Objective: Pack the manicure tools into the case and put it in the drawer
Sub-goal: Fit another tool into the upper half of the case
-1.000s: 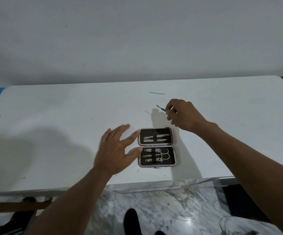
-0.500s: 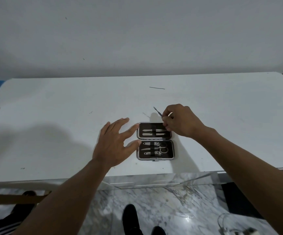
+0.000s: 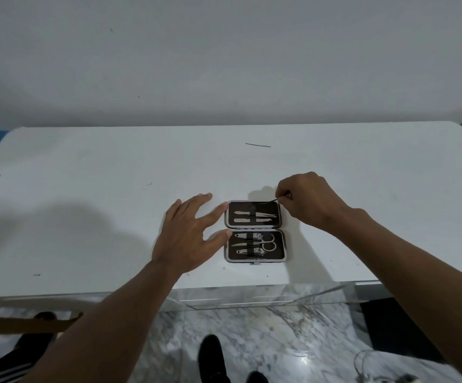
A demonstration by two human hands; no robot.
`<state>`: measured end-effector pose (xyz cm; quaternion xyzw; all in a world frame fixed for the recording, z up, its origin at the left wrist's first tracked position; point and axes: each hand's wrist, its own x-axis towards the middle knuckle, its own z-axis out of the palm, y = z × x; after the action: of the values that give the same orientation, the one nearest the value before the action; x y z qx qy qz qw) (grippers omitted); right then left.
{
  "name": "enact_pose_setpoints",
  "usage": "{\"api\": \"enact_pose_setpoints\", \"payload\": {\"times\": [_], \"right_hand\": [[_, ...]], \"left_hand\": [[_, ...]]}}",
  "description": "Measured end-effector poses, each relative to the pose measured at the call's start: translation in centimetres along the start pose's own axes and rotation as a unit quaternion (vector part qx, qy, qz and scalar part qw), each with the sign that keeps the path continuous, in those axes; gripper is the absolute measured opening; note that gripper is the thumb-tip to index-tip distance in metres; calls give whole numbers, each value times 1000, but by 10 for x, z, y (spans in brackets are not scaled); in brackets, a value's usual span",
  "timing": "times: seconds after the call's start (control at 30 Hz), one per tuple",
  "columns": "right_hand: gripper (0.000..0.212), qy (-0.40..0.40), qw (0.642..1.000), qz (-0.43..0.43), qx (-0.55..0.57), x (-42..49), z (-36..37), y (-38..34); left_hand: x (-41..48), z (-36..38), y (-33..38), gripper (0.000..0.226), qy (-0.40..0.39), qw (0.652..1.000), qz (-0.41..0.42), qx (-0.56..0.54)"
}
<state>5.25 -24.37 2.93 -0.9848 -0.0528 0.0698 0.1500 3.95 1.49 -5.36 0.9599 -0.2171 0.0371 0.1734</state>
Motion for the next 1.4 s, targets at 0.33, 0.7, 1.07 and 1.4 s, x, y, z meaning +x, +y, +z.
{"api": "enact_pose_setpoints", "payload": {"times": [0.33, 0.7, 1.07, 1.4], "right_hand": [[39, -21, 993, -82, -80, -7, 4, 5], [28, -6, 995, -70, -73, -6, 7, -2], [26, 2, 997, -44, -68, -8, 7, 2], [22, -4, 997, -63, -54, -4, 14, -15]], "left_hand": [[-1, 0, 0, 58, 6, 1000, 1, -6], [0, 0, 1, 58, 6, 1000, -1, -14], [0, -1, 1, 58, 8, 1000, -2, -8], [0, -2, 1, 58, 10, 1000, -2, -12]]}}
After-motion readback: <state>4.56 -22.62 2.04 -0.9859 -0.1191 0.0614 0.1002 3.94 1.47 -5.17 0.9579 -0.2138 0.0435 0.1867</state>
